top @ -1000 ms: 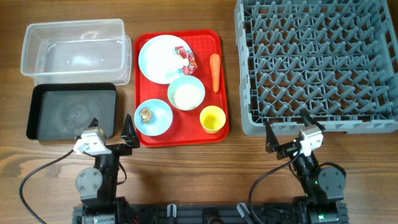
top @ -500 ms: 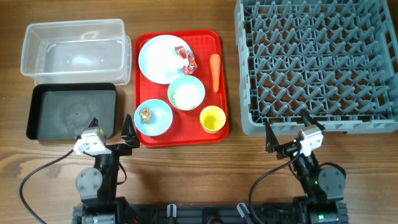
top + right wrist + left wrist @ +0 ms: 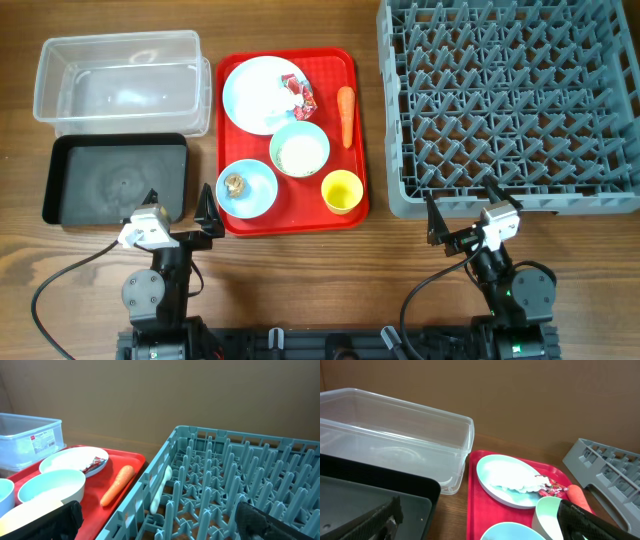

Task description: Sort waste into correct bins and load items into the dishwasher rack

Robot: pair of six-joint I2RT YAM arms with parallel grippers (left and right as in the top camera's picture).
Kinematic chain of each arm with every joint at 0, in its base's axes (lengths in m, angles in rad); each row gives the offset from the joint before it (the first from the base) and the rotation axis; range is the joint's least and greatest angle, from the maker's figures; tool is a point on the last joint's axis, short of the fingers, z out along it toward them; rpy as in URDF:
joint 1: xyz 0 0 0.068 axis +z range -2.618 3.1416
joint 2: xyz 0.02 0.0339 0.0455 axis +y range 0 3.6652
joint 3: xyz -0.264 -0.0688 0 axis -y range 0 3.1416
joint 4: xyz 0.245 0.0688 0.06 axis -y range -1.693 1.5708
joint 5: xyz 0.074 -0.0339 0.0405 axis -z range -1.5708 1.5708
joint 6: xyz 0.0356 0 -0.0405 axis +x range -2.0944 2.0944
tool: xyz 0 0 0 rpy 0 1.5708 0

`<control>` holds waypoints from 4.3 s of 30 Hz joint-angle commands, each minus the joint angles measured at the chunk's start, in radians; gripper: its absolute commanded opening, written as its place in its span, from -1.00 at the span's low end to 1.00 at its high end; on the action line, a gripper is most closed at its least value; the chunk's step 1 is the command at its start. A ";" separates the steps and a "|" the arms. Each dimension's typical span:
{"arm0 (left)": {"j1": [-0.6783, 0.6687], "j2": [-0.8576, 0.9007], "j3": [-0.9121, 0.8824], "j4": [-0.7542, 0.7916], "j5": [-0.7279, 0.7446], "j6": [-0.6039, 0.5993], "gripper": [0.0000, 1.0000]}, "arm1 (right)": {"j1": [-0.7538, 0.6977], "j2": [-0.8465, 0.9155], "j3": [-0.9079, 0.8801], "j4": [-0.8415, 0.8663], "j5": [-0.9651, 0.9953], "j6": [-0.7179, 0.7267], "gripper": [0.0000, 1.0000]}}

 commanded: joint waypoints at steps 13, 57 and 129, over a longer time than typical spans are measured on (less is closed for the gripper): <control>-0.003 -0.007 -0.005 -0.005 0.004 -0.010 1.00 | -0.003 -0.012 -0.001 0.005 -0.013 0.013 1.00; -0.003 -0.007 -0.005 0.043 -0.163 -0.035 1.00 | -0.003 -0.012 -0.001 0.006 -0.013 0.013 0.99; -0.387 1.604 1.550 -0.670 -0.100 -0.255 0.98 | -0.003 1.218 1.343 -0.632 -0.288 -0.067 1.00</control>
